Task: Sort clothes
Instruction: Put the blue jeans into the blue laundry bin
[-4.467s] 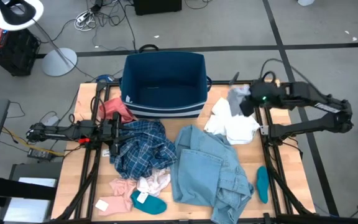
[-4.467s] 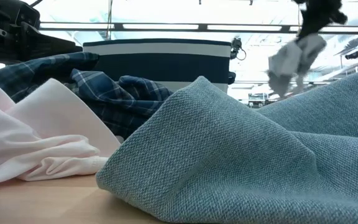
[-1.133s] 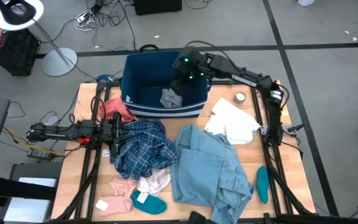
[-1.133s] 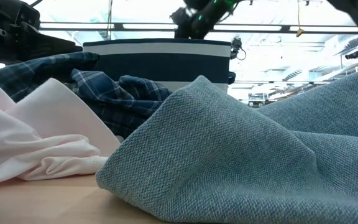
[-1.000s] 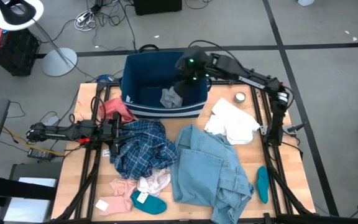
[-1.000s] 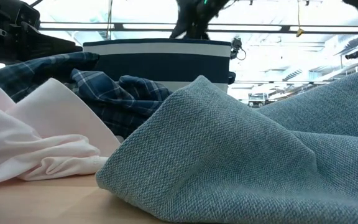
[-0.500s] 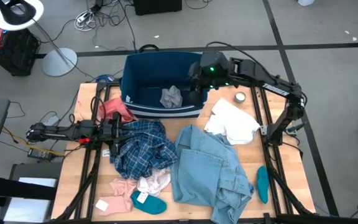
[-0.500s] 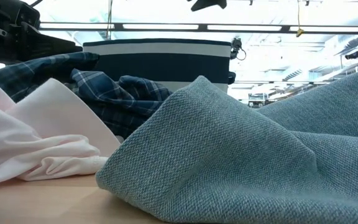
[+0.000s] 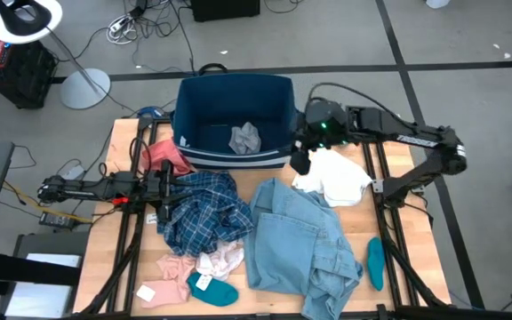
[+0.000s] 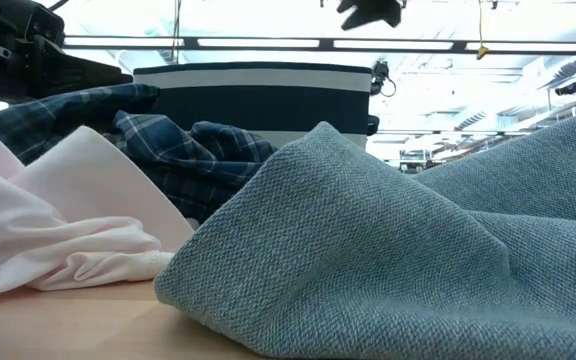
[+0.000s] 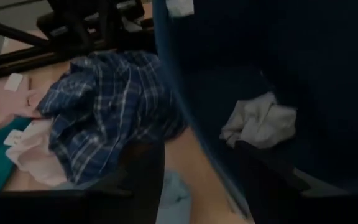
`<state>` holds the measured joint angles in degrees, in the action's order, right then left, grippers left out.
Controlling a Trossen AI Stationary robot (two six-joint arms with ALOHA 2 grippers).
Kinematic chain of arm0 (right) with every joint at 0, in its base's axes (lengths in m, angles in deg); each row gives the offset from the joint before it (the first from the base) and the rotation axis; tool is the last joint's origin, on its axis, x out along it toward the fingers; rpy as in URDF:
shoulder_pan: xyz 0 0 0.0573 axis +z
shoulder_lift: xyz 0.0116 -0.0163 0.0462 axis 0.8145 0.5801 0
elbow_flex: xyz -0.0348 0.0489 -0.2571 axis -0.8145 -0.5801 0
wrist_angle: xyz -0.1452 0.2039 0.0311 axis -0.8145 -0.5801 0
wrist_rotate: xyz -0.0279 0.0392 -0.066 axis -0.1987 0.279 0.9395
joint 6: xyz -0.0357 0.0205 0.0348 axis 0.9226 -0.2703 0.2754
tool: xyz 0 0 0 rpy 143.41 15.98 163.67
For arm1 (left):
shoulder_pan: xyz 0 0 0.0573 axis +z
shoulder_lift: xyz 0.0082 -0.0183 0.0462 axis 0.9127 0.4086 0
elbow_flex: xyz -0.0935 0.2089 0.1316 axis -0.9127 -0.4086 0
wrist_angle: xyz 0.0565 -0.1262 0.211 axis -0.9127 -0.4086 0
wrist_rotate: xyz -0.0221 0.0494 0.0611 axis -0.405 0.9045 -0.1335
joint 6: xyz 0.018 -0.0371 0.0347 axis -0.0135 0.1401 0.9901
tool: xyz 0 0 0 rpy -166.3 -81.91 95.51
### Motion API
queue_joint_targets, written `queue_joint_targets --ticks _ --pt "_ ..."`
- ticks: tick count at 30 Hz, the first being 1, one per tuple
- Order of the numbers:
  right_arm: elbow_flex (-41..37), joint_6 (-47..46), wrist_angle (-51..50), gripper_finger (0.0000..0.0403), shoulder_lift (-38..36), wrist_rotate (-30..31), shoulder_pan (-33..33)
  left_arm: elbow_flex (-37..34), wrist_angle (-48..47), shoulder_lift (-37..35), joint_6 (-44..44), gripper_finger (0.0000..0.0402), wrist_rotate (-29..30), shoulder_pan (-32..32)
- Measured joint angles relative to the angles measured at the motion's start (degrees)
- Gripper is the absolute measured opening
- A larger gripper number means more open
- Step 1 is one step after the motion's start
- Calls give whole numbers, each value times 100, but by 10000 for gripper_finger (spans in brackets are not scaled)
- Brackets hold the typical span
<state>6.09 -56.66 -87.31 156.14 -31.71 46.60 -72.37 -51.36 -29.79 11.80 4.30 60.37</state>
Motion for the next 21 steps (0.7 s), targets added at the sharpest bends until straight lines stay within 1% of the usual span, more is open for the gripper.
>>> queue_joint_targets --ticks 5,10,12,16,21 --pt "-1379 -273 521 193 -894 41 327 -1 0 0 0 131 0 0" --pt "-2525 -805 590 191 -1744 419 734 -1 2 1 0 131 0 -1" --pt "-2945 -1060 599 192 -2015 433 860 0 0 1 0 131 1 0" --pt "-3704 -1517 703 192 -2340 423 1037 -1 0 1 0 131 0 -1" --pt "-4455 -1610 905 192 -2303 420 1164 1 0 -1 0 131 0 -1"
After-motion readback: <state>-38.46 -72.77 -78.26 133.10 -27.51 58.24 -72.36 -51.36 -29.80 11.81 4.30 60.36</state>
